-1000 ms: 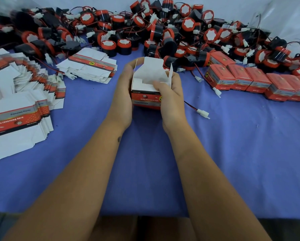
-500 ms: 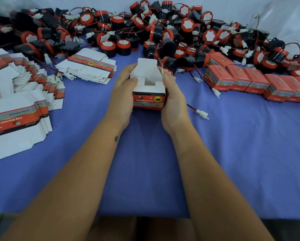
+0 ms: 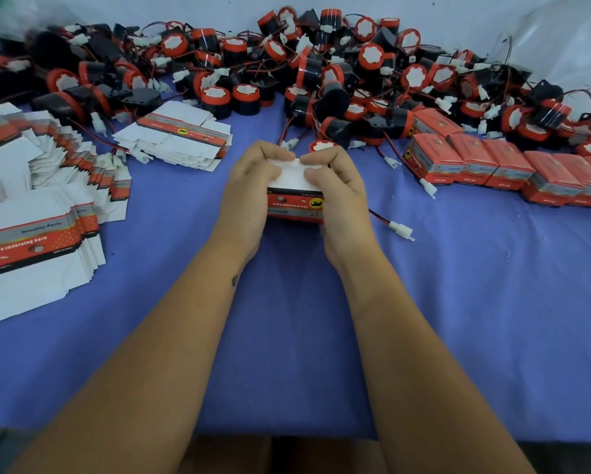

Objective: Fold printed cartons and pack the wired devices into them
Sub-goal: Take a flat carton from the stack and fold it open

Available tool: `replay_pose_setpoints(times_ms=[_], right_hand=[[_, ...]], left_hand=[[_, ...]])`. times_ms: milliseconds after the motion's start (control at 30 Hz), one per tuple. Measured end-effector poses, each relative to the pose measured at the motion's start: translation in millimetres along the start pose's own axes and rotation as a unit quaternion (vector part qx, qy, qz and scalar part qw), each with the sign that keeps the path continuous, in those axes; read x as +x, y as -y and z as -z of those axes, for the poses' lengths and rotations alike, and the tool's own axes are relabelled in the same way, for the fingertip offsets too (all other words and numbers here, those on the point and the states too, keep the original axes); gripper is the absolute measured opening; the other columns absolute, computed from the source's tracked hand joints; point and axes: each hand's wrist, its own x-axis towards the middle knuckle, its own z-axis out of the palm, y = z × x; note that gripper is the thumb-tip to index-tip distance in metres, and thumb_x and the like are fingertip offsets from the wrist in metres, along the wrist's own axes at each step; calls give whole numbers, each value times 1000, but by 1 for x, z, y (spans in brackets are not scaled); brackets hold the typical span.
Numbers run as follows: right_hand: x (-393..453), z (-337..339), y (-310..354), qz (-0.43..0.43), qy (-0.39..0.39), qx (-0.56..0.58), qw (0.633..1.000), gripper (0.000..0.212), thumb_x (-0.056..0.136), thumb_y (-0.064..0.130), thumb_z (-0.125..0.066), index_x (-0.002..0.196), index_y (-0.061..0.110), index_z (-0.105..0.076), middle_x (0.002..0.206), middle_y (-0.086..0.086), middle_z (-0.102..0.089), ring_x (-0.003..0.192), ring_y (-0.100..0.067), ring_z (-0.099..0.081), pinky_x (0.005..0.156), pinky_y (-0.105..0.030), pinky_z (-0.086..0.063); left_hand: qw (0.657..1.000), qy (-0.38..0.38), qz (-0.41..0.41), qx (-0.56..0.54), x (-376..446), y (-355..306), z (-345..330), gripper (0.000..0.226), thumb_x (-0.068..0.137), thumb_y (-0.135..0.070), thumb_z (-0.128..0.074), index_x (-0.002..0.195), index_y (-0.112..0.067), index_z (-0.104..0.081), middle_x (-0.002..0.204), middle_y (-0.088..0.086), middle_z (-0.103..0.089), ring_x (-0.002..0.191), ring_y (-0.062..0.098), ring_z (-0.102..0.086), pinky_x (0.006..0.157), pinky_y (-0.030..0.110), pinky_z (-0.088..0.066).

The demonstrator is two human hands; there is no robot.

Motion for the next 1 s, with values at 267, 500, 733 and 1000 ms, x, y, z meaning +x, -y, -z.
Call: replay_pose_setpoints(times_ms=[267,500,733,1000], right_hand=[[-2,0,6,45,-39,-98,993,25,89,1,-55,94,25,-62,98,2,-63,84,-5,-58,67,-20,-49],[-4,1,3,43,-42,-214,975,16,85,39,-49,87,33,-64,95,4,-59,91,-15,-56,81,-41,-50],[-1,9,6,121,-35,-239,963,26,85,-1,-59,98,21,-62,94,13,-65,74,-4,-60,67,-15,-48],[2,10,-3,181,5,-299,937,32,80,-7,-58,106,12,-59,118,1,-59,110,-12,-58,95,-24,-48]], left_hand=[[999,-33,-28,7,0,-3,-1,31,82,-4,-49,95,-27,-64,100,-7,-68,92,12,-64,70,26,-55],[996,-39,-59,48,-1,-1,0,28,95,-42,-38,120,-40,-50,122,-8,-57,112,10,-58,95,35,-51],[982,-83,59,161,9,-2,6,95,73,-71,-45,148,-14,-37,148,12,-39,137,27,-39,111,48,-37],[988,-108,78,75,15,7,20,101,76,-36,-81,155,-25,-20,129,3,-61,116,13,-63,91,27,-55]])
